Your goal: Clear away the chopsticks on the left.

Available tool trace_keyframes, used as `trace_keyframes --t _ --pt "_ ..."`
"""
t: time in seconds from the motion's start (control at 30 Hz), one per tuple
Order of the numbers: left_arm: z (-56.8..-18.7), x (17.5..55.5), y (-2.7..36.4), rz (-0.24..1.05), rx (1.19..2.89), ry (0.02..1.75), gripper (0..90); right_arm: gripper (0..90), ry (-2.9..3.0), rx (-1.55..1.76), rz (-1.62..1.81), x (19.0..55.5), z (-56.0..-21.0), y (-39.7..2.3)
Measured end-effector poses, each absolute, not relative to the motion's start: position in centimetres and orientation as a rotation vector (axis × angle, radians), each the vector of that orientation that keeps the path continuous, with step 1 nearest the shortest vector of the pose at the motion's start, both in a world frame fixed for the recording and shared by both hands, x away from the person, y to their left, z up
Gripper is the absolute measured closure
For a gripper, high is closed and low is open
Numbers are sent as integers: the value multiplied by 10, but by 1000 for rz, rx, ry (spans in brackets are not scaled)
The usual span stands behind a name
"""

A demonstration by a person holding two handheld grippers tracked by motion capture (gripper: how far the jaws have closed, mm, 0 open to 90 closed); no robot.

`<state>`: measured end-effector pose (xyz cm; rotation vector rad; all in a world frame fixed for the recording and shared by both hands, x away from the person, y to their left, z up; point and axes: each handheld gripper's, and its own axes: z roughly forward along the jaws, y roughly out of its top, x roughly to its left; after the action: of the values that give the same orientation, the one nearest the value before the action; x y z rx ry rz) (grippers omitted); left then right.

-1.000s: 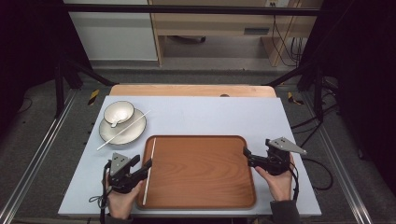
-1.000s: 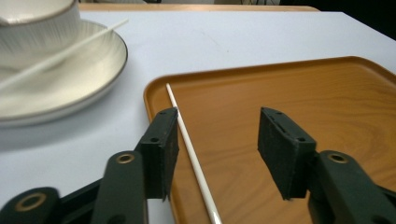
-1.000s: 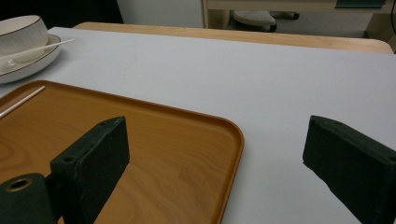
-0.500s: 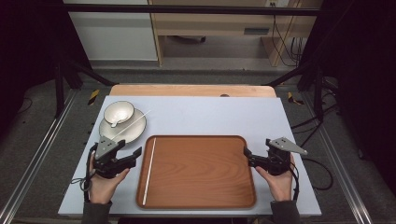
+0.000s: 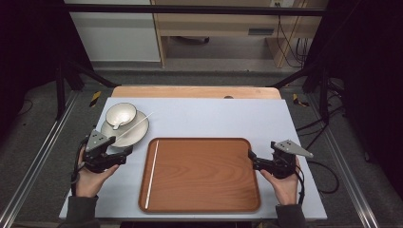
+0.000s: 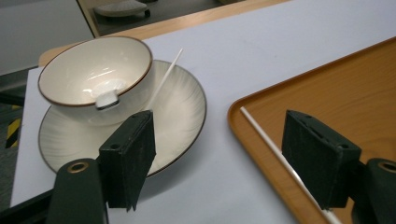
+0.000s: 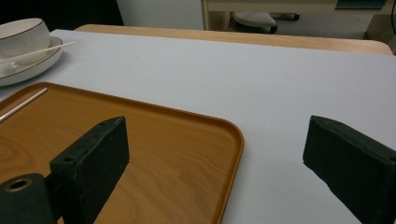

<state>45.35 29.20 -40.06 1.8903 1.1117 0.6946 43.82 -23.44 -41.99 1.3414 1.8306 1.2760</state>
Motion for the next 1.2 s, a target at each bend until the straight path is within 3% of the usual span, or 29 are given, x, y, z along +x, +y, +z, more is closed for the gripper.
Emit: trace_keyframes --t 0.2,0.47,1.2 --pt "-412 463 316 695 1931 1145 268 70 1839 1345 1267 439 -421 -233" --pt "-424 480 334 691 1944 1181 353 71 1840 1349 1268 440 -422 -232" --pt "-452 534 337 671 2054 1193 606 72 1859 1347 1233 442 -424 -229"
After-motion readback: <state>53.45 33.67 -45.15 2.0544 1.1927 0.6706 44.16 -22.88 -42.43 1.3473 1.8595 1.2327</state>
